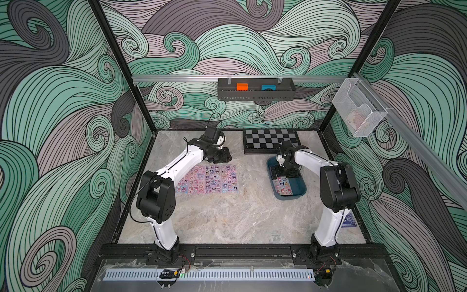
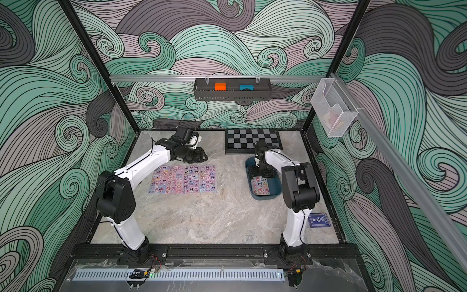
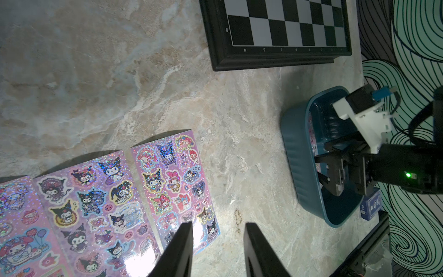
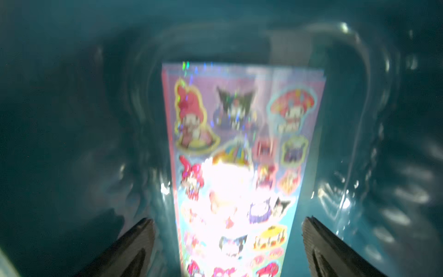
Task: Take the stickers out of the storage box
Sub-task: Pick up the sticker from the storage box.
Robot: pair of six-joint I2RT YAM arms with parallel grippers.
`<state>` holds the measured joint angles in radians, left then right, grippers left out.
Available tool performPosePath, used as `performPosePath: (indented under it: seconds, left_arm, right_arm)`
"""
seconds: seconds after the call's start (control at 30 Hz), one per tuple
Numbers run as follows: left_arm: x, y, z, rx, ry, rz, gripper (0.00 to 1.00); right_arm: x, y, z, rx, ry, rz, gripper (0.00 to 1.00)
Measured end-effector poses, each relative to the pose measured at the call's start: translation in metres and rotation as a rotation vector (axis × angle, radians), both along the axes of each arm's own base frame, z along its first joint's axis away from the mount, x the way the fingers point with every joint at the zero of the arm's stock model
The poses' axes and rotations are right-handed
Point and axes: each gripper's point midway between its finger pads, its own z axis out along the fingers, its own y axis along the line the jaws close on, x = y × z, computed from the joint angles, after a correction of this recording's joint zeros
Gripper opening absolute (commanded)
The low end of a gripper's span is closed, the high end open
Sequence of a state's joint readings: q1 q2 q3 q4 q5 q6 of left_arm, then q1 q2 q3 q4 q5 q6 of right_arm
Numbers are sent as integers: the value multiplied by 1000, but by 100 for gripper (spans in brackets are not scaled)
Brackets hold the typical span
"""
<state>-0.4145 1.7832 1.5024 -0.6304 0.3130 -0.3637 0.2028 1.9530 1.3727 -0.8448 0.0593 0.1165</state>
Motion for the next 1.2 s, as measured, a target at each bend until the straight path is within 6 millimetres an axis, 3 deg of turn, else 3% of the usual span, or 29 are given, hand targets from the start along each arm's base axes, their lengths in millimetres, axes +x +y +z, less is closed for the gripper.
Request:
performPosePath:
  seconds: [0.17, 0.43, 0.67, 0.7, 0.8, 0.9, 1.13, 1.2]
  left_arm:
    - [0, -2, 1, -6, -4, -13, 40]
    - [-1, -3, 1, -9, -5, -23, 40]
    - [-2, -5, 2, -23, -2, -32, 40]
    - [-2, -5, 2, -24, -2, -33, 40]
    - [-2, -6, 3, -25, -3, -33, 40]
    - [-2, -6, 3, -29, -5, -35, 40]
    - [-2, -9, 5, -44, -6, -44, 40]
    - [-2, -9, 5, -46, -5, -46, 40]
  right_arm:
    - [1, -5, -14, -18, 49, 3, 94]
    - [-2, -21, -13, 5, 72, -25, 76]
    - [-5, -22, -10, 23, 74, -20, 61]
    - [-4, -22, -9, 28, 70, -19, 64]
    - [-4, -19, -5, 42, 61, -12, 89]
    - [-4, -17, -2, 45, 54, -8, 99]
    - [-10, -14, -8, 33, 75, -5, 99]
    - [-11, -16, -13, 20, 94, -7, 94]
